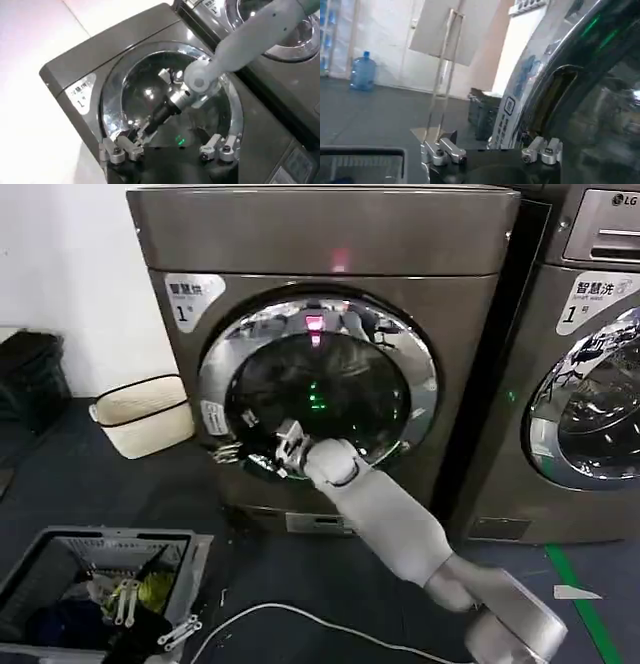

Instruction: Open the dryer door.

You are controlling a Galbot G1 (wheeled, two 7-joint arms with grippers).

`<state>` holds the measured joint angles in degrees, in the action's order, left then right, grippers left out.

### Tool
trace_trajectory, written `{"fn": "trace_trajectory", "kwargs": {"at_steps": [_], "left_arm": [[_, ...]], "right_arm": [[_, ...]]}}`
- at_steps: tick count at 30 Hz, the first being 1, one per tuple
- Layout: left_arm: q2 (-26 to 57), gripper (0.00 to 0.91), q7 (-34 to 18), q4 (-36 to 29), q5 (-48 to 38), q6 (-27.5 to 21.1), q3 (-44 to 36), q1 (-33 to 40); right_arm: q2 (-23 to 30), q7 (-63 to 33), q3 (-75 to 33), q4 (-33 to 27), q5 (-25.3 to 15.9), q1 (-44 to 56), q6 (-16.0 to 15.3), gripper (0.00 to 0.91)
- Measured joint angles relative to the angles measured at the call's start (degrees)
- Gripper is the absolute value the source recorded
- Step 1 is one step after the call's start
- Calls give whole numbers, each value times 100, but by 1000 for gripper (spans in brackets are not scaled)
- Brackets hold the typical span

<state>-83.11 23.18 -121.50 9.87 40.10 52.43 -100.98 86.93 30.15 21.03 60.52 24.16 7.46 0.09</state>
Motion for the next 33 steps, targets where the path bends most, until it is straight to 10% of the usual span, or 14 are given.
{"fn": "trace_trajectory", "kwargs": {"at_steps": [33], "left_arm": [[926,907,203,454,-897,-944,1526,889]], "right_arm": [[-1721,3308,-216,2162,1107,938,947,907]]}}
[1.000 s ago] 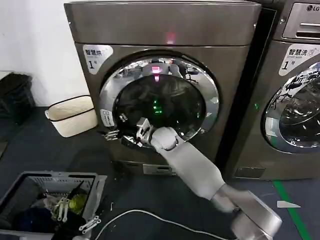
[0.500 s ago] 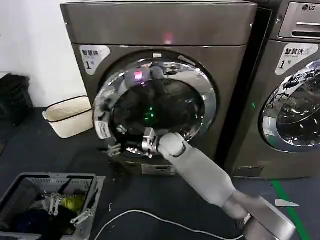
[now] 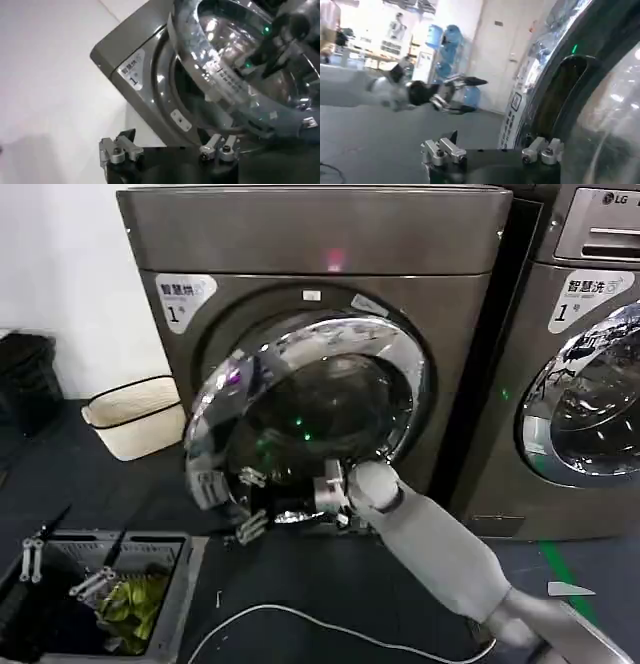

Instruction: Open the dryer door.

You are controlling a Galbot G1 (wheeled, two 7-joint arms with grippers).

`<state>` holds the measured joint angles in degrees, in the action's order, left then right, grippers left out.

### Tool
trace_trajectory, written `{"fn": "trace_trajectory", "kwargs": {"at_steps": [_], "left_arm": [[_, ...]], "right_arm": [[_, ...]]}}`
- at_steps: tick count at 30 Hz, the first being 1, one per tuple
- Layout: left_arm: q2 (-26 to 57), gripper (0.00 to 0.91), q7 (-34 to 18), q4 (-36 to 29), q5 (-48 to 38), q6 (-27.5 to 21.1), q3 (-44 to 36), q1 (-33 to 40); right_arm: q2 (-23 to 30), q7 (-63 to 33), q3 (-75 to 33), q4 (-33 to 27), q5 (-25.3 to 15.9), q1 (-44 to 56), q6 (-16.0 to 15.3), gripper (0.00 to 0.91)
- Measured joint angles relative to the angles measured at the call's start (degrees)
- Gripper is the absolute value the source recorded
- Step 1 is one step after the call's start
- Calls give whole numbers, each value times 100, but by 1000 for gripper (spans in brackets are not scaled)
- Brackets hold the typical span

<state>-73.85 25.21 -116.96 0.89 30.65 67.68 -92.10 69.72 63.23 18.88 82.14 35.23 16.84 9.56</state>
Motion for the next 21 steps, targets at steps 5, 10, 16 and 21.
{"fn": "trace_trajectory", "kwargs": {"at_steps": [5,10,16,21], "left_arm": [[275,907,-75,119,26,-27,-52,135],[604,907,-230,347,16,-79,-240,372],[873,907,-313,607,61,-158,-456,697],[989,907,-283,786,190,-279,-753,1069]], "right_arm": [[-370,611,-218,331,82,181,158,907],[-663,1101,-443,573,126,342,272,907],[-1055,1442,-803,910,174,575,274,907],[-1505,1487,-1289,1202,336,846,262,907]]}}
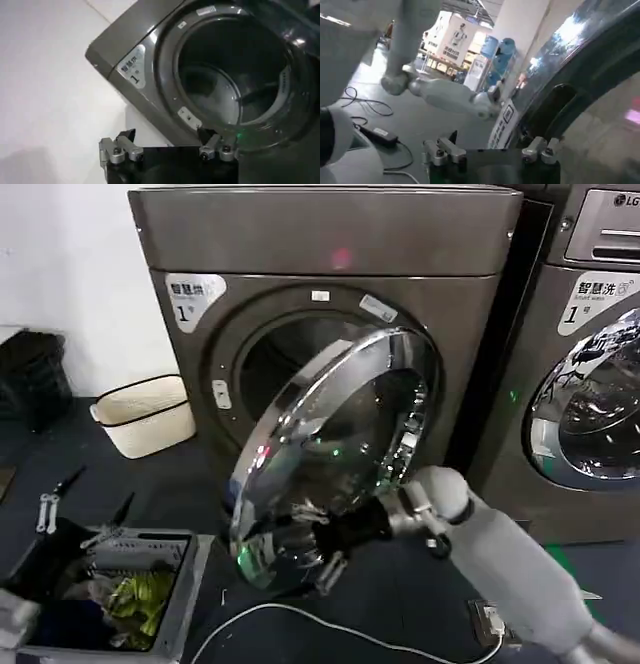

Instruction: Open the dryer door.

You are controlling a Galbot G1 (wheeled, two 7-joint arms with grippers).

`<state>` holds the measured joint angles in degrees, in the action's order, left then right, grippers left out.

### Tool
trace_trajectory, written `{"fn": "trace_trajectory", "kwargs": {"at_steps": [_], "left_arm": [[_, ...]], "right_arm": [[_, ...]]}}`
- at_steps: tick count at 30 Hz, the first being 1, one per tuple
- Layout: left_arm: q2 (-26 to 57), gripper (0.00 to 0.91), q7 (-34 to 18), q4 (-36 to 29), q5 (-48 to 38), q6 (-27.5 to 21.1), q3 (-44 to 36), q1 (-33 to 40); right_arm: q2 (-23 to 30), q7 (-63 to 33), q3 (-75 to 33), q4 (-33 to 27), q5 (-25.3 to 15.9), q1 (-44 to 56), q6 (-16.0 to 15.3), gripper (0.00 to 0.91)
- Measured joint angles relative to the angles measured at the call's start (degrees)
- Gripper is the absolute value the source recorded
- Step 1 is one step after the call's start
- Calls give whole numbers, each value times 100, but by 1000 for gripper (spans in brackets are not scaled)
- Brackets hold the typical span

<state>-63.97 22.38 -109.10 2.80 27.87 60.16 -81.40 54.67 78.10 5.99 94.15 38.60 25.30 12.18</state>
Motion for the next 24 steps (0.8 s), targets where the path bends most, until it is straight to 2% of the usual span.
{"fn": "trace_trajectory", "kwargs": {"at_steps": [6,12,18,22,24], "left_arm": [[16,907,9,199,245,-131,-639,600],[74,907,27,464,303,-133,-1375,1243],[130,907,127,598,221,-113,-2184,1690],[105,907,155,709,236,-37,-2749,1978],[101,907,156,778,214,8,-3043,2133]], "right_arm": [[-642,31,-995,437,175,667,-16,907],[-1225,-73,-2555,970,382,2139,152,907],[-1115,-117,-4732,1445,507,4073,302,907],[-734,-432,-6224,1761,623,5360,660,907],[-458,-750,-6909,1903,531,5977,852,907]]}}
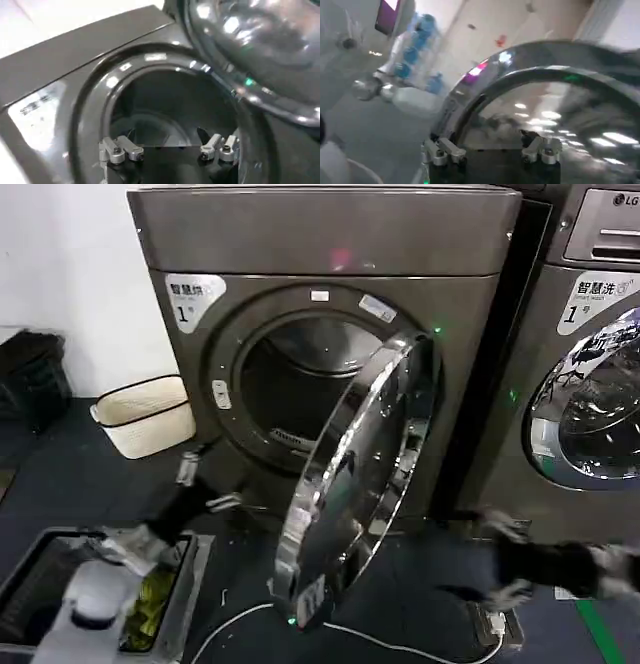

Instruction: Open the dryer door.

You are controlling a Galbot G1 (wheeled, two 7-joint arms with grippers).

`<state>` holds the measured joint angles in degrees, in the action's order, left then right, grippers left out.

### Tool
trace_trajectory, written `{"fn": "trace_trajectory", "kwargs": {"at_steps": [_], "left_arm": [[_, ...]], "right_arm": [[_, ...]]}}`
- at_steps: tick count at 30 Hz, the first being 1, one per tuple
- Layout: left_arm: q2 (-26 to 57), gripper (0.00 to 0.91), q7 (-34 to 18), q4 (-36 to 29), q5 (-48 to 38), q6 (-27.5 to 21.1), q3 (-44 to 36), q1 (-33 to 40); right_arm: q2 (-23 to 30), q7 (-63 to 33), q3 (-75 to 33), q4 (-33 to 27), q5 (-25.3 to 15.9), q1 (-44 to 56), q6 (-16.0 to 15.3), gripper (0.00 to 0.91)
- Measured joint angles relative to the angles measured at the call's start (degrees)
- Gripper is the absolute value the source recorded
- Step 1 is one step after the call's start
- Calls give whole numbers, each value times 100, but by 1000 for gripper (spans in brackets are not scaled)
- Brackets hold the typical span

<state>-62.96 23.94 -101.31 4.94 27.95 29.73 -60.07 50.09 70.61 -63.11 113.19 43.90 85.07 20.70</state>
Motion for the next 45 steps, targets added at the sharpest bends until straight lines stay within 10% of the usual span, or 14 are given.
{"fn": "trace_trajectory", "kwargs": {"at_steps": [10,18,24,35,45], "left_arm": [[-141,907,22,447,-27,225,-1425,816],[-294,907,10,902,-161,331,-2304,1543],[-471,907,-9,1177,-234,344,-2917,1988],[-1024,907,13,1611,-219,243,-3813,2644],[-1939,907,48,2316,-161,127,-4474,3281]], "right_arm": [[1542,-3298,-2369,133,-1755,1526,662,907],[2507,-6418,-3488,-37,-3463,1599,-385,907],[3038,-7898,-4491,-162,-3632,1203,-1715,907],[3459,-8413,-6102,-1187,-3827,1177,-1259,907],[3175,-8589,-6914,-1512,-3946,1248,-2043,907]]}}
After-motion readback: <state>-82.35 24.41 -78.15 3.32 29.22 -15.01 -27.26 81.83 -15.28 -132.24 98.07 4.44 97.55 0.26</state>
